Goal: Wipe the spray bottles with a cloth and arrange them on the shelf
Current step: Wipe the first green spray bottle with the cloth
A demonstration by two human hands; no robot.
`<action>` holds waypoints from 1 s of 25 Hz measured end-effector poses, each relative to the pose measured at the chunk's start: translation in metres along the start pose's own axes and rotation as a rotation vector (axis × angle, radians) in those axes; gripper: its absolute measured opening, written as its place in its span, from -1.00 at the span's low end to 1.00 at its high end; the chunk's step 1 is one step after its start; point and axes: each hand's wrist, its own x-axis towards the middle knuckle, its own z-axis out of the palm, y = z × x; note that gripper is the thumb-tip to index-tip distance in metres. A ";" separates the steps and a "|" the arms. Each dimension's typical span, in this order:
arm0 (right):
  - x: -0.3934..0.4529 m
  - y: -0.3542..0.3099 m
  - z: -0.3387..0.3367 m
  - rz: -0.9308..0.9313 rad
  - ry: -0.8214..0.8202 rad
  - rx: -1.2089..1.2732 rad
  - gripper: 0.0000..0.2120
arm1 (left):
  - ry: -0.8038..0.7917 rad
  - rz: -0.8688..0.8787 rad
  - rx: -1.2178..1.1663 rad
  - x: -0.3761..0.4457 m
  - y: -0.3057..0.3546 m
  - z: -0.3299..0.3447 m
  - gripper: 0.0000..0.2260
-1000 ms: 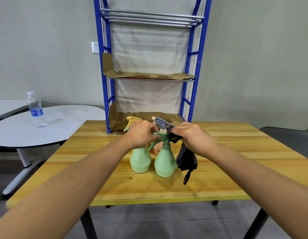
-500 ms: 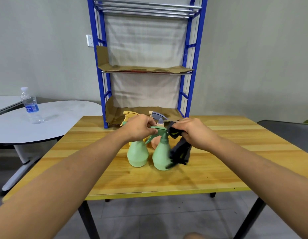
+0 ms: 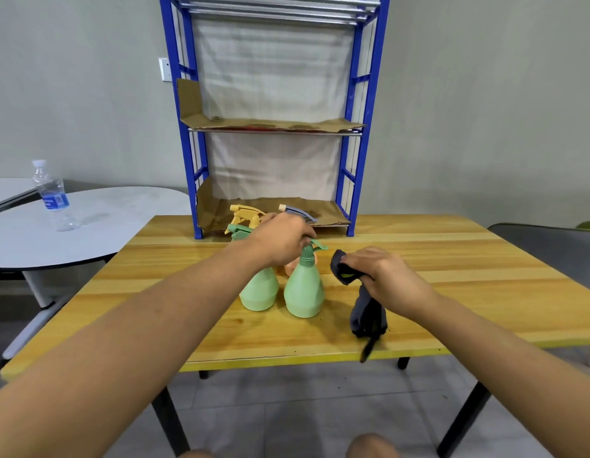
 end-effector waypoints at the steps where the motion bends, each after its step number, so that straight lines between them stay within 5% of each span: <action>1: -0.004 -0.001 0.004 -0.037 -0.025 0.002 -0.54 | -0.009 0.022 -0.001 0.002 -0.002 0.001 -0.73; 10: -0.016 0.000 0.014 -0.115 -0.024 0.016 -0.49 | -0.042 0.164 -0.084 -0.002 -0.018 -0.012 -0.77; 18: -0.017 -0.015 0.021 -0.199 -0.003 -0.007 -0.51 | 0.023 0.081 -0.211 -0.010 -0.006 -0.003 -0.87; 22: -0.021 -0.026 0.021 -0.250 0.053 -0.142 -0.53 | 0.053 0.018 -0.311 -0.011 -0.005 -0.006 -0.66; 25: -0.014 -0.046 0.023 -0.294 0.114 -0.217 -0.60 | 0.042 -0.042 -0.304 -0.010 -0.012 -0.010 -0.76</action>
